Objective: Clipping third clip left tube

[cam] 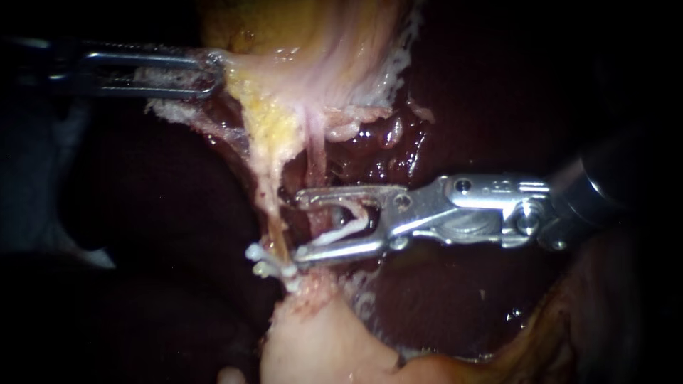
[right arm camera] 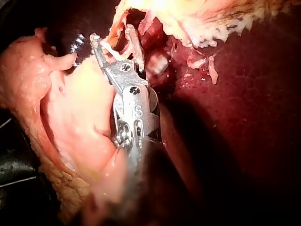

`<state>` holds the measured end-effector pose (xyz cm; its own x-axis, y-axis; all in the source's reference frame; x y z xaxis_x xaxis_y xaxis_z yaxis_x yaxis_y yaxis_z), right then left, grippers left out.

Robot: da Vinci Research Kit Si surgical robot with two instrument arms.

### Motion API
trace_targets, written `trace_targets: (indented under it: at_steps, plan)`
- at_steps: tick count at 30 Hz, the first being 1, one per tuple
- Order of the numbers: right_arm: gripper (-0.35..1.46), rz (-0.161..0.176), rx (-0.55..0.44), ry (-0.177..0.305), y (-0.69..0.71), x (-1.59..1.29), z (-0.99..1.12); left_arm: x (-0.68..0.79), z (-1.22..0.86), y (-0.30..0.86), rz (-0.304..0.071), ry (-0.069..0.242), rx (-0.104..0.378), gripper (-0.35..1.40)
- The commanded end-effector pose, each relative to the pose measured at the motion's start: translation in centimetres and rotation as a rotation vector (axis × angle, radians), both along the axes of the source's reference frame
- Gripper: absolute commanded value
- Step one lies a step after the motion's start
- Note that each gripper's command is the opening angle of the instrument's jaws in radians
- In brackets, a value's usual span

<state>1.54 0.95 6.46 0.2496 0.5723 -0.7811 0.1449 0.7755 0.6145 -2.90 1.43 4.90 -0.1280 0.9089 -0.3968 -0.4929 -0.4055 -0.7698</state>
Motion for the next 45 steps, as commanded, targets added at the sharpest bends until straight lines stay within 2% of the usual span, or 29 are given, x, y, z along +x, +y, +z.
trace_targets:
  at_steps: [1,15,20,25,31,34,39,45]
  plan:
    - [0.46,0.000,0.001,0.000,0.00,0.01,0.01,0.00,0.00,0.00,0.000,0.001,0.000,-0.35]
    - [0.47,0.006,-0.002,-0.007,0.02,0.13,0.21,-0.02,0.00,-0.01,-0.002,0.002,-0.001,-0.35]
    - [0.48,0.010,-0.004,-0.010,0.08,0.14,0.28,-0.03,0.01,-0.02,-0.002,0.002,-0.001,-0.35]
    - [0.48,-0.010,0.007,-0.002,0.11,0.17,0.32,-0.03,0.01,-0.02,-0.002,0.002,-0.001,-0.35]
    - [0.46,-0.051,0.040,0.071,0.05,0.26,0.28,-0.03,0.01,-0.02,-0.002,0.002,-0.001,-0.35]
    - [0.46,-0.066,0.044,0.087,0.01,0.38,0.24,-0.04,0.01,-0.01,-0.002,0.002,-0.001,-0.35]
    - [0.46,-0.050,0.047,0.102,-0.03,0.61,0.16,-0.04,0.01,-0.01,-0.003,0.002,-0.001,-0.35]
    - [0.45,-0.007,0.047,0.083,-0.03,0.80,0.10,-0.04,0.01,-0.02,-0.003,0.002,-0.001,-0.35]
